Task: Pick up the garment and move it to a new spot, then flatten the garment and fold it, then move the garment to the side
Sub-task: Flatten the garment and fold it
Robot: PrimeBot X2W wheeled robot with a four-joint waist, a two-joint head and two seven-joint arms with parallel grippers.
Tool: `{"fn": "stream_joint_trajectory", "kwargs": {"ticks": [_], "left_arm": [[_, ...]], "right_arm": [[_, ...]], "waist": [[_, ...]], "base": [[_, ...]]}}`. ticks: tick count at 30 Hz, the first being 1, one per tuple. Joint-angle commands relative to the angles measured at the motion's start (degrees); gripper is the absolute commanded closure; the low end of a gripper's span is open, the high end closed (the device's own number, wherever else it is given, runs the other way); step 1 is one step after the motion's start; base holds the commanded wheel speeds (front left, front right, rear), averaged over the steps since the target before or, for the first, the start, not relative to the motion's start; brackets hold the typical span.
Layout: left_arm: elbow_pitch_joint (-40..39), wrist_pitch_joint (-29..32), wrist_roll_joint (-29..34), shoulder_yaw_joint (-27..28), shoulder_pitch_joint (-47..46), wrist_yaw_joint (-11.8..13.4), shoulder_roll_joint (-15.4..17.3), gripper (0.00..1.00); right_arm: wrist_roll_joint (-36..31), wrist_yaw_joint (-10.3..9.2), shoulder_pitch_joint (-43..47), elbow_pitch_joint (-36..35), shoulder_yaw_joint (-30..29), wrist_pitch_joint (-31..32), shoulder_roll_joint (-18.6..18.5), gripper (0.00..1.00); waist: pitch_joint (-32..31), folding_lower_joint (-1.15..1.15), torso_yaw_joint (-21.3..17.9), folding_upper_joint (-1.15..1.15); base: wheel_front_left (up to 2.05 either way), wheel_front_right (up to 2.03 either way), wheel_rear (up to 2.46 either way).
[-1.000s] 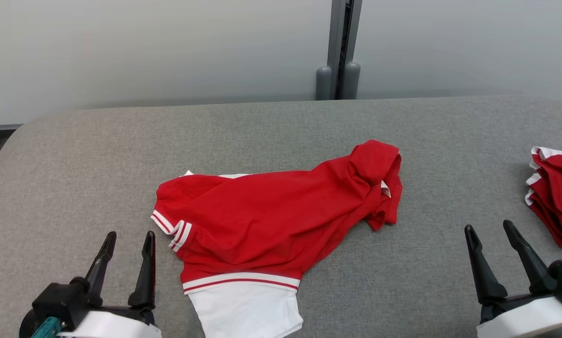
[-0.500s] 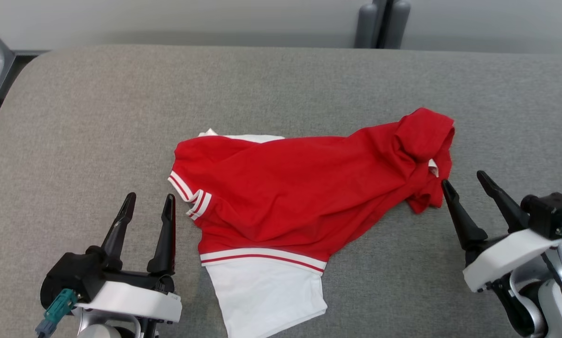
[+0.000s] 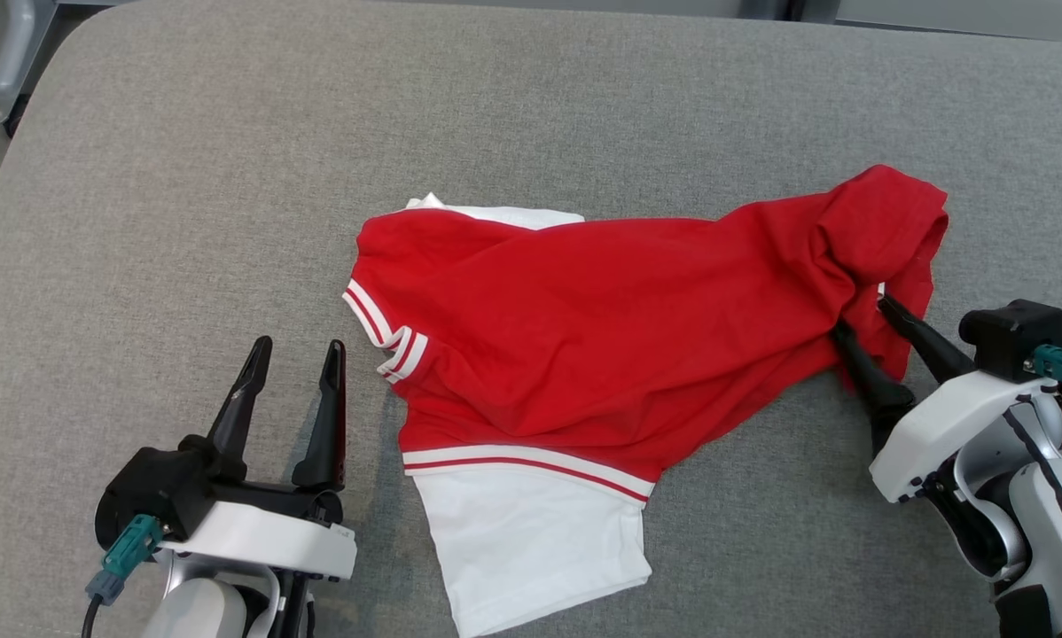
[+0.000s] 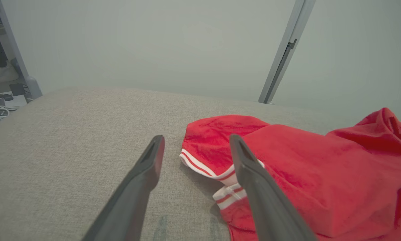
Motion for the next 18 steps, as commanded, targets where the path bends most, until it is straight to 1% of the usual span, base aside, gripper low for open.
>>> {"fn": "stream_joint_trajectory", "kwargs": {"ticks": [1,6,10,13,18], "left_arm": [[0.37,-0.33,0.73,0.43,-1.70,-0.35,-0.12,0.00],[1.03,-0.48,1.09,0.86,-1.62,-0.56,-0.28,0.00],[1.15,-0.56,1.51,1.15,-1.80,-0.67,-0.23,0.00],[1.05,-0.55,1.99,1.57,-1.53,-0.70,0.22,0.00],[0.48,-0.58,2.24,2.21,-1.45,-0.46,1.09,0.00]], "right_arm": [[0.86,-0.01,-0.73,0.22,0.42,-0.69,-0.44,1.00],[2.30,-0.01,0.06,-2.28,0.49,-3.43,-0.21,1.00],[2.23,-0.01,1.49,-4.59,0.29,-4.63,-0.02,1.00],[1.05,-0.01,3.13,-8.98,-1.41,-6.75,0.69,1.00],[-1.29,-0.01,6.52,-15.40,-4.78,-7.73,2.72,1.00]], "waist": [[0.09,0.00,-0.30,0.00],[0.02,0.00,-1.21,0.00],[-0.22,0.00,-1.99,0.00],[-0.68,0.00,-3.39,0.00],[-0.84,0.00,-5.09,0.00]], "base": [[0.00,0.00,0.00],[0.00,0.00,0.00],[0.00,0.00,0.00],[0.00,0.00,0.00],[0.00,0.00,0.00]]}}
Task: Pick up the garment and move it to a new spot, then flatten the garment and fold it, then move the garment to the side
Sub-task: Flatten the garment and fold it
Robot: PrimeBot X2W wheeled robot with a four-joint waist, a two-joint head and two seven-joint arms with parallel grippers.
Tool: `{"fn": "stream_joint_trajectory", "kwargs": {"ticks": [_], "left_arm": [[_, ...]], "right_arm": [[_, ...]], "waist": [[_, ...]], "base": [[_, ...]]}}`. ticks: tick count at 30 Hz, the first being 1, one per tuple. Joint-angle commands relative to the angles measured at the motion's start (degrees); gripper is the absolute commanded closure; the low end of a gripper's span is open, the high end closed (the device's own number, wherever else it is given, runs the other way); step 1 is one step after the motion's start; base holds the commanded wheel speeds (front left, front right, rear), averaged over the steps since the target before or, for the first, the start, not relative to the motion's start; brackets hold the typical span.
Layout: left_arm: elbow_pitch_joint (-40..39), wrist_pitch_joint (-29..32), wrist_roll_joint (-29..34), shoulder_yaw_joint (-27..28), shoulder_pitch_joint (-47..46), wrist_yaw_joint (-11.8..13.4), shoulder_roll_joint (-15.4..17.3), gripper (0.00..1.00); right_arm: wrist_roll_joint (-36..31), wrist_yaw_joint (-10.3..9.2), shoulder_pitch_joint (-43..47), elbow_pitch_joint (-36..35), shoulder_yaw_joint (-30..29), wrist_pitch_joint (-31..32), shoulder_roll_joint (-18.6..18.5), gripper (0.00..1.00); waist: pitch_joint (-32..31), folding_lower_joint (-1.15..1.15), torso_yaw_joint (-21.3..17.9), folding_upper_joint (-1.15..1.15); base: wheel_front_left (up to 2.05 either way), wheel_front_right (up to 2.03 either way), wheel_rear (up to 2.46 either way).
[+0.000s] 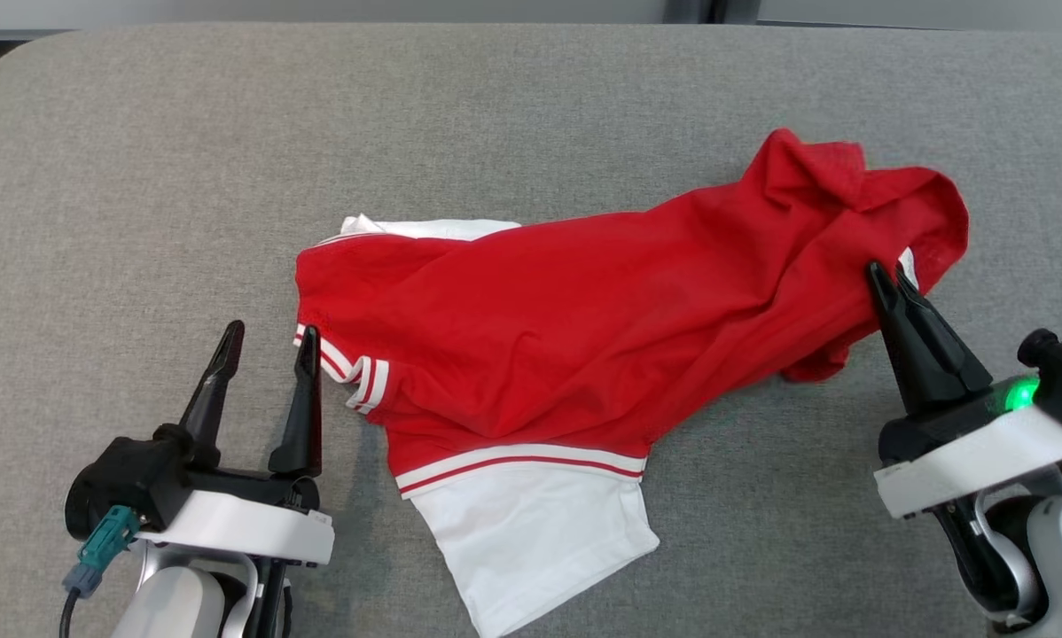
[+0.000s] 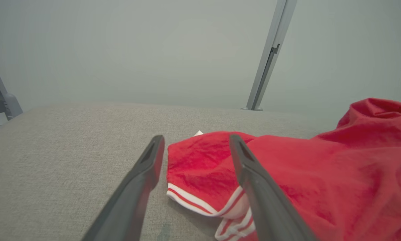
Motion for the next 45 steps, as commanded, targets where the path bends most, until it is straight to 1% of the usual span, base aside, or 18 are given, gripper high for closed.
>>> {"fn": "stream_joint_trajectory", "kwargs": {"ticks": [1,5,8,12,17,18,19,20,21,26,32,35,40,45], "left_arm": [[-0.29,-0.25,0.30,0.32,-0.34,0.09,0.55,0.00],[-0.80,-0.21,0.40,0.46,0.10,0.40,1.02,0.00],[-1.31,0.09,0.45,0.48,0.45,0.54,1.30,0.00],[-1.95,0.59,0.45,0.42,0.54,0.84,1.83,0.00],[-2.54,1.38,0.49,0.22,0.50,1.03,2.34,0.00],[-2.61,1.58,0.51,0.16,0.51,1.05,2.42,0.00],[-2.65,1.71,0.52,0.10,0.53,1.11,2.52,0.00],[-2.70,1.81,0.52,0.05,0.53,1.16,2.57,0.00],[-2.72,1.98,0.51,-0.01,0.59,1.24,2.64,0.00],[-2.74,1.81,0.65,0.13,1.33,1.92,2.70,0.00],[-2.73,1.35,0.23,0.55,3.00,2.69,2.56,0.00],[-2.92,1.29,0.25,0.80,4.04,3.16,2.69,0.00],[-3.58,1.32,0.50,0.94,6.22,4.21,2.98,0.00],[-4.24,1.68,0.44,0.77,7.66,4.73,3.33,0.00]], "right_arm": [[-0.65,-0.01,1.27,-1.24,-0.60,-0.30,0.40,1.00],[-2.08,-0.01,6.15,-5.24,-3.31,-0.72,3.37,1.00],[-2.23,-0.01,10.65,-6.47,-4.69,-0.37,6.16,1.00],[-1.76,-0.01,15.29,-4.20,-4.33,0.07,8.43,1.00],[-0.48,-0.01,15.78,0.56,-2.70,-1.24,9.72,1.00],[-0.51,-0.01,15.32,1.44,-2.37,-1.45,9.71,0.96],[-0.61,-0.01,14.86,1.95,-2.07,-1.87,9.65,0.67],[-0.74,-0.01,14.50,2.45,-1.95,-2.21,9.51,0.02],[-0.95,-0.01,14.32,2.74,-1.87,-2.59,9.33,0.00],[-2.31,-0.01,13.71,1.98,-3.10,-4.39,8.21,0.00],[-4.00,-0.01,13.50,-0.45,-4.98,-4.35,6.99,0.00],[-5.23,-0.01,12.82,-1.96,-7.10,-4.20,6.11,0.00],[-7.97,-0.01,13.06,-4.60,-11.83,-3.20,6.13,0.00],[-8.77,-0.01,14.40,-6.03,-13.41,-1.86,6.51,0.00]], "waist": [[-0.02,0.00,-0.59,0.00],[0.07,0.00,-1.57,0.00],[0.17,0.00,-2.23,0.00],[0.28,0.00,-3.01,0.00],[0.04,0.00,-3.96,0.00],[-0.13,0.00,-4.07,0.00],[-0.35,0.00,-4.16,0.00],[-0.59,0.00,-4.23,0.00],[-0.88,0.00,-4.28,0.00],[-3.02,0.00,-4.41,0.00],[-5.88,0.00,-4.60,0.00],[-7.62,0.00,-4.79,0.00],[-10.64,0.00,-4.78,0.00],[-12.23,0.00,-4.30,0.00]], "base": [[0.00,0.00,0.00],[0.00,0.00,0.00],[0.00,0.00,0.00],[0.00,0.00,0.00],[0.00,0.00,0.00],[0.00,0.00,0.00],[0.00,0.00,0.00],[0.00,0.00,0.00],[0.00,0.00,0.00],[0.00,0.00,0.00],[0.00,0.00,0.00],[0.00,0.00,0.00],[0.00,0.00,0.00],[0.00,0.00,0.00]]}}
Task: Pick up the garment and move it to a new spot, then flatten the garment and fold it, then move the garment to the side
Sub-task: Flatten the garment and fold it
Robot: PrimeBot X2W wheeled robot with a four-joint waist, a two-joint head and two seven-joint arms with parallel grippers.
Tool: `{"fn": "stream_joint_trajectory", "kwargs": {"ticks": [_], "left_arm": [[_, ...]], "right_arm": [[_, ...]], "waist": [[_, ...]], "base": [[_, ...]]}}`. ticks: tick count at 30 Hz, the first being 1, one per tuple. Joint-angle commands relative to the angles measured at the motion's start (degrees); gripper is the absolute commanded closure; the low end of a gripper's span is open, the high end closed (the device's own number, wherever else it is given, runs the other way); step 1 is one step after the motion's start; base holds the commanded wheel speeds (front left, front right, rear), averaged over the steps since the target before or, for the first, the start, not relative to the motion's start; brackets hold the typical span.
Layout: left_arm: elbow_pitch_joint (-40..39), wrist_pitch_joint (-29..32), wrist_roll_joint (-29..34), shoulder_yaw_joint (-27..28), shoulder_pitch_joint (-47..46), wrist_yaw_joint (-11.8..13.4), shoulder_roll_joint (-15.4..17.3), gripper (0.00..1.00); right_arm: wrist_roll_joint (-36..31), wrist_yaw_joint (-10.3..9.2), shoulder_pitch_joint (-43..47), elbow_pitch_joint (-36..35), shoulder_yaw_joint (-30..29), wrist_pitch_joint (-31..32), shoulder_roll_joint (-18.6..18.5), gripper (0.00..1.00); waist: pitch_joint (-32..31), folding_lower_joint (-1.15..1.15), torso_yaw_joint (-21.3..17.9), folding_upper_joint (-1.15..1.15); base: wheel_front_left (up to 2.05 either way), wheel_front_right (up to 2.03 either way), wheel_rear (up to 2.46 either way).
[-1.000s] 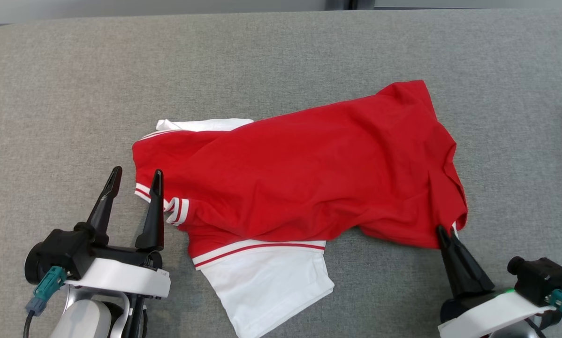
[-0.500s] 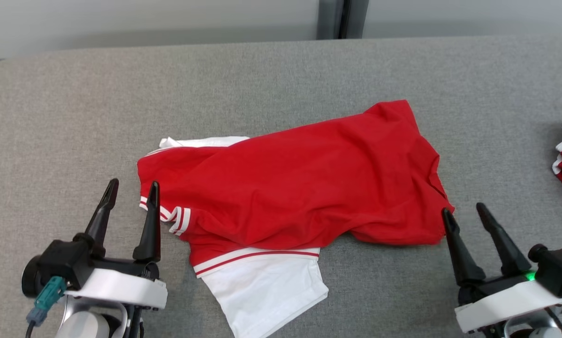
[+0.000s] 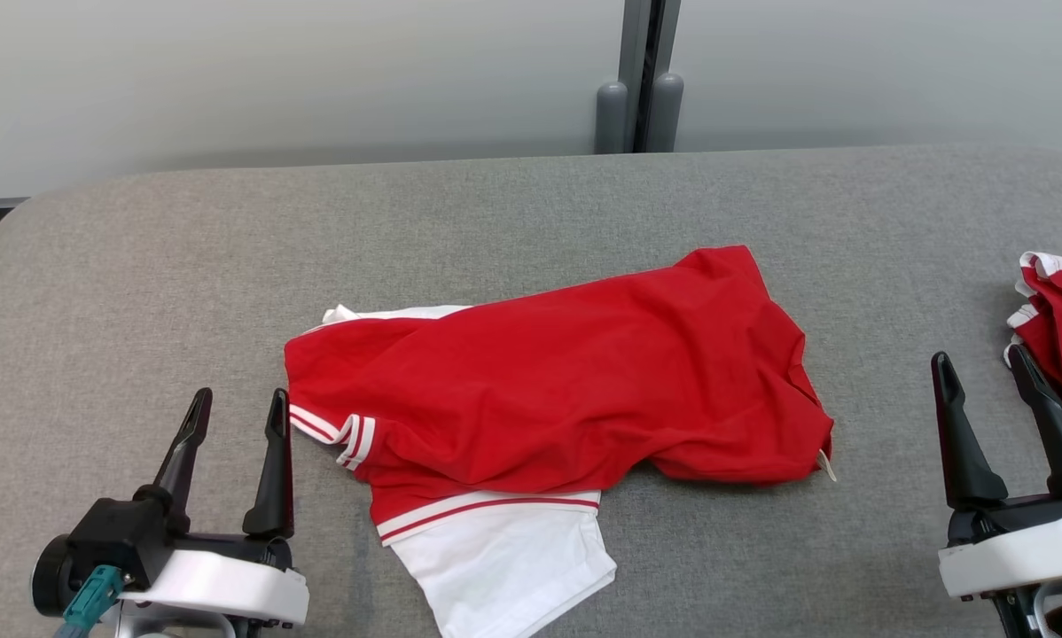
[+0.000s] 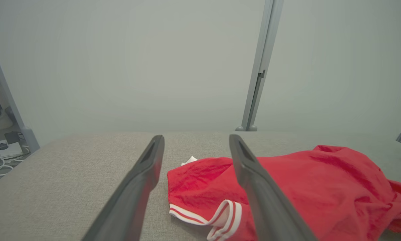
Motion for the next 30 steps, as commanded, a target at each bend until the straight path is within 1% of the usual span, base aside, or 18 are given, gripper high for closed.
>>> {"fn": "stream_joint_trajectory", "kwargs": {"ticks": [1,11,24,30], "left_arm": [[-0.45,-0.04,0.15,0.11,0.42,0.37,0.40,0.00],[-1.58,0.53,0.14,-0.20,0.10,0.96,0.85,0.00],[-1.93,0.24,0.19,-0.75,-0.76,0.96,1.04,0.00],[-2.16,0.06,0.29,-1.36,-2.00,0.71,0.67,0.00]], "right_arm": [[-0.53,-0.01,0.62,-0.77,-0.28,0.42,0.11,0.00],[-0.91,-0.01,1.57,-1.75,-0.60,1.37,0.73,0.00],[-0.44,-0.01,0.85,-1.38,-0.53,1.52,0.22,0.00],[0.52,-0.01,1.17,1.60,-2.35,2.28,-0.24,0.00]], "waist": [[-0.37,0.00,0.27,0.00],[0.08,0.00,0.55,0.00],[1.13,0.00,1.25,0.00],[2.31,0.00,2.54,0.00]], "base": [[0.00,0.00,0.00],[0.00,0.00,0.00],[0.00,0.00,0.00],[0.00,0.00,0.00]]}}
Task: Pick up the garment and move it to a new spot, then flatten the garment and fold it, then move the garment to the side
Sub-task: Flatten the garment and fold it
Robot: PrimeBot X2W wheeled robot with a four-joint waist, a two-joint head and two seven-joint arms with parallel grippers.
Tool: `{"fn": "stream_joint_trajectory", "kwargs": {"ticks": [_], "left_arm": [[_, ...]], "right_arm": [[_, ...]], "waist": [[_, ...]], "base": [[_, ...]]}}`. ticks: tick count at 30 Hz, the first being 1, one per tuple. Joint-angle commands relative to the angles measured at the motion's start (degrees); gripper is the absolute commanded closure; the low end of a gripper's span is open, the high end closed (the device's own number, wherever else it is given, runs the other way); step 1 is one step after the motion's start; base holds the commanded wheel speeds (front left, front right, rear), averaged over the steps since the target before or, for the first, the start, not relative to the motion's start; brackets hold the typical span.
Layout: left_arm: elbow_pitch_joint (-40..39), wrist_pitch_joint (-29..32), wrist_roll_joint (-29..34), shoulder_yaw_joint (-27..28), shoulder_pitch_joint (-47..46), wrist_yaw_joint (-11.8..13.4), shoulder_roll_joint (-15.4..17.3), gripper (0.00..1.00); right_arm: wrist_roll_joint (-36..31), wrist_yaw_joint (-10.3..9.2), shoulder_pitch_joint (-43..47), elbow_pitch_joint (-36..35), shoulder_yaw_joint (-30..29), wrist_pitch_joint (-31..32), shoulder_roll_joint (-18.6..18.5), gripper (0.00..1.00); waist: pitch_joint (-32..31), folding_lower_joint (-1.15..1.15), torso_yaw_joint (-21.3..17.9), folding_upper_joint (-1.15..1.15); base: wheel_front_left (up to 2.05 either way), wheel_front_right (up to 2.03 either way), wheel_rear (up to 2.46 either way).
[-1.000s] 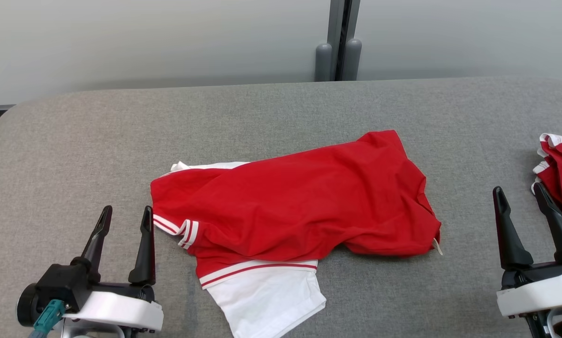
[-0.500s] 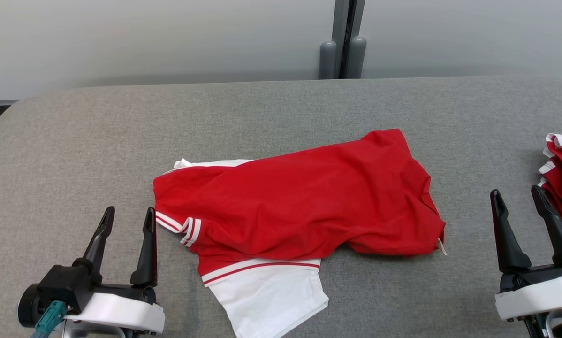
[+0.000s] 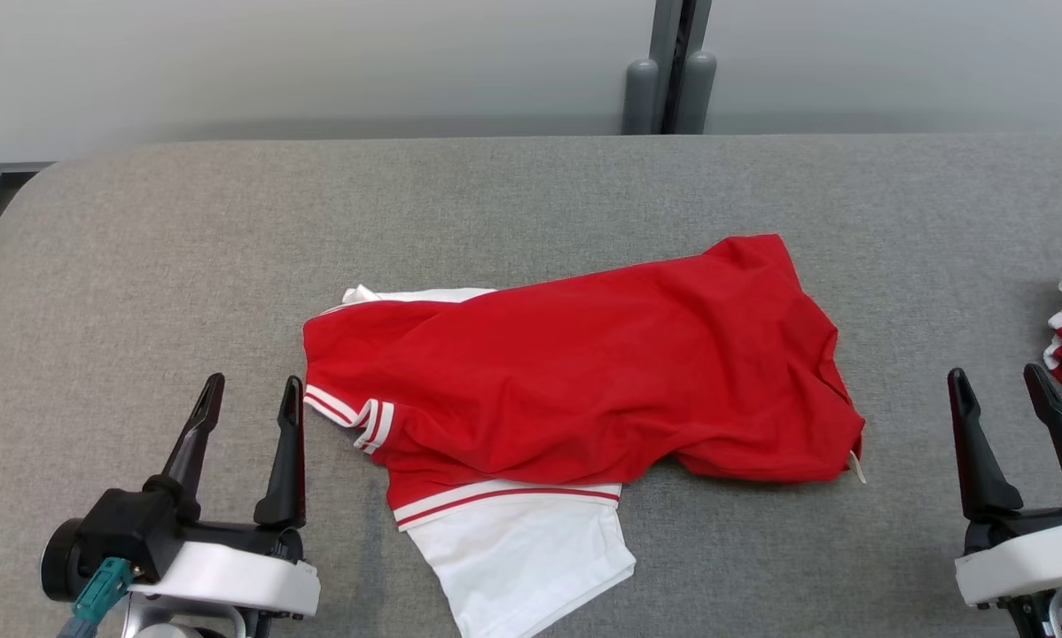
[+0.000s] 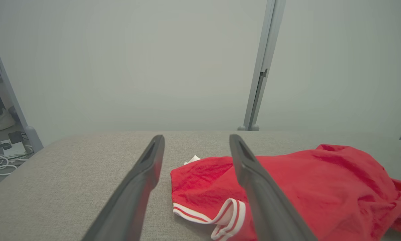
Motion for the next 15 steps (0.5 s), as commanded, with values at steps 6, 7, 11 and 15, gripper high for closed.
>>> {"fn": "stream_joint_trajectory", "kwargs": {"ticks": [6,7,11,15], "left_arm": [[0.16,-0.77,0.37,-0.82,-2.83,-0.58,-0.65,0.00],[0.26,-0.92,0.42,-0.93,-3.18,-0.73,-0.81,0.00],[0.89,-1.24,0.51,-1.08,-4.40,-0.86,-1.24,0.00],[1.54,-1.51,0.65,-1.06,-5.26,-1.19,-1.35,0.00]], "right_arm": [[1.64,0.00,0.90,6.24,-1.34,0.29,-0.53,0.00],[1.83,0.00,0.89,7.30,-1.23,0.31,-0.51,0.00],[3.07,0.00,-0.51,12.46,0.42,-0.14,-0.42,0.00],[3.96,0.00,-2.09,17.42,2.57,-0.65,-0.59,0.00]], "waist": [[2.97,0.00,2.32,0.00],[3.42,0.00,2.56,0.00],[4.89,0.00,2.98,0.00],[5.83,0.00,3.14,0.00]], "base": [[0.00,0.00,0.00],[0.00,0.00,0.00],[0.00,0.00,0.00],[0.00,0.00,0.00]]}}
